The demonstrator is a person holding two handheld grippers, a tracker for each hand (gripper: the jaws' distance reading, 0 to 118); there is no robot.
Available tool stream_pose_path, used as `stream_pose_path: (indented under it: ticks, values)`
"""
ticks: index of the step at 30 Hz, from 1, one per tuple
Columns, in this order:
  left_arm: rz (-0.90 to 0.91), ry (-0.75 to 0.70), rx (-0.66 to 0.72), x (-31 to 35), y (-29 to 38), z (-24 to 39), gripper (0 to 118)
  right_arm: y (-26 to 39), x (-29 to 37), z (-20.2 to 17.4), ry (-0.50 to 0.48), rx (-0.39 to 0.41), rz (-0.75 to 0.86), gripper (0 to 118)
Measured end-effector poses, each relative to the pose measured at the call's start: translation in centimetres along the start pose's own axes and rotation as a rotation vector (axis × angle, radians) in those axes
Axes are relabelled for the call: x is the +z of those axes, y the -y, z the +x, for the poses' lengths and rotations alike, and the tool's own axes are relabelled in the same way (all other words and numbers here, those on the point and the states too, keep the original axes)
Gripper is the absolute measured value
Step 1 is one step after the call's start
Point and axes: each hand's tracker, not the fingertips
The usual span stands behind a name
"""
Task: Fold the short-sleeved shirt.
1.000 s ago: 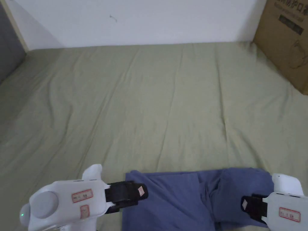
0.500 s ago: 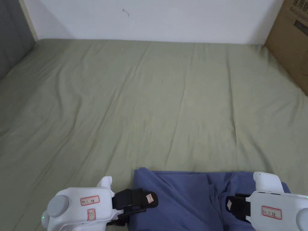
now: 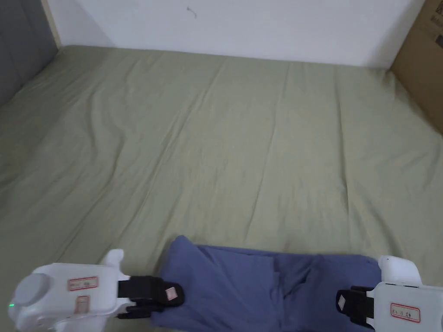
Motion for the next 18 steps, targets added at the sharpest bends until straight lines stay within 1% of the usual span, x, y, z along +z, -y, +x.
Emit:
stream_pose_path:
  ticks: [1,3,6,9,13,16,18]
  values:
    - [0.011,-0.031,-0.015,1.5,-0.1,-0.4,14,0.0,0.0,-0.1,-0.002,0.001,0.002,1]
    - [0.038,-0.060,0.008,4.8,0.0,-1.3,14,-0.1,-0.1,-0.1,0.000,0.004,0.004,1]
    - [0.097,-0.141,0.042,9.0,0.1,-2.8,14,0.1,-0.3,0.2,0.000,-0.009,0.001,1]
    - [0.135,-0.180,0.055,11.7,0.4,-2.8,14,0.4,-0.5,0.6,0.003,-0.018,-0.006,1]
    - [0.172,-0.181,0.026,12.4,0.8,-0.2,14,0.8,-0.6,1.5,0.009,-0.029,-0.015,1]
    - [0.205,-0.180,-0.039,12.1,0.8,3.2,14,1.0,-0.6,2.4,0.005,-0.053,-0.011,1]
    - [0.213,-0.187,-0.046,11.8,0.7,6.1,14,1.0,-0.3,3.0,0.004,-0.066,-0.005,1]
